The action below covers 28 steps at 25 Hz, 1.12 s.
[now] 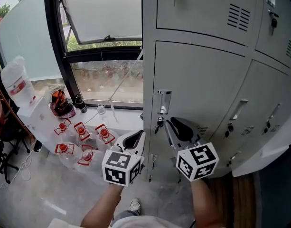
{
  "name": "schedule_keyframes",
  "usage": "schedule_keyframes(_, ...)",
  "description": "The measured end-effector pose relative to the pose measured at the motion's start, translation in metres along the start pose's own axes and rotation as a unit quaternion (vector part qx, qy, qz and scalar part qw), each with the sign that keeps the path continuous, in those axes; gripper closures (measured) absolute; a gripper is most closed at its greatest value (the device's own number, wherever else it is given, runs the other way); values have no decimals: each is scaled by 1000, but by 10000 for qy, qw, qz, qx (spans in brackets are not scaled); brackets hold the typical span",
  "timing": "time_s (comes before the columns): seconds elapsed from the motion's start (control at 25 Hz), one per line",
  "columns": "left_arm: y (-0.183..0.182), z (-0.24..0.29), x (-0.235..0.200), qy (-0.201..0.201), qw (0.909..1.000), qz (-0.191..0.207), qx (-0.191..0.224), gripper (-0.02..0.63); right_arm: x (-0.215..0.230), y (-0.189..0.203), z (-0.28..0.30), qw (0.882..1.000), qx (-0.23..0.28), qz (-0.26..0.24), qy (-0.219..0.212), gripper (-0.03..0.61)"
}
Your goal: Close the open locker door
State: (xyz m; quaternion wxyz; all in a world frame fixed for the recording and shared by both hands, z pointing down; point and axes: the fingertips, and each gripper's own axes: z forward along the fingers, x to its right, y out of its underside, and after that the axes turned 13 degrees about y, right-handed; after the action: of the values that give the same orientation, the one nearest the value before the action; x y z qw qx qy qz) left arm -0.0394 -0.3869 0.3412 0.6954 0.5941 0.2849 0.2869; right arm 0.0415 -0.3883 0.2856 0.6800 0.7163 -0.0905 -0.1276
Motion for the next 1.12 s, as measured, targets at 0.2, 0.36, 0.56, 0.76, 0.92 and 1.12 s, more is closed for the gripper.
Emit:
schedule_keyframes(0.2,-1,1,25,66,9999,128,-5,607,13,8,-31,9998,-69,81,159,526)
schedule_keyframes(0.36,1,1,52,181,9997,164,-55,607,22,15,-58,9994,-125,172,268,528)
schedule_keyframes(0.56,4,-6,79,247,9995,209,-41,607,30,24,-89,9990,-184,222,333,546)
schedule_keyframes(0.76,4,-13,102,265,9993,277,18,607,31,31,-115,9989,-238,246,316,560)
schedule_keyframes(0.92,6,-17,122,275,9990,354,11,607,33,34,-133,9988,-249,247,328,568)
schedule_keyframes(1.12,9,-20,139,277,9990,359,30,607,36,35,-150,9990,-241,199,309,572)
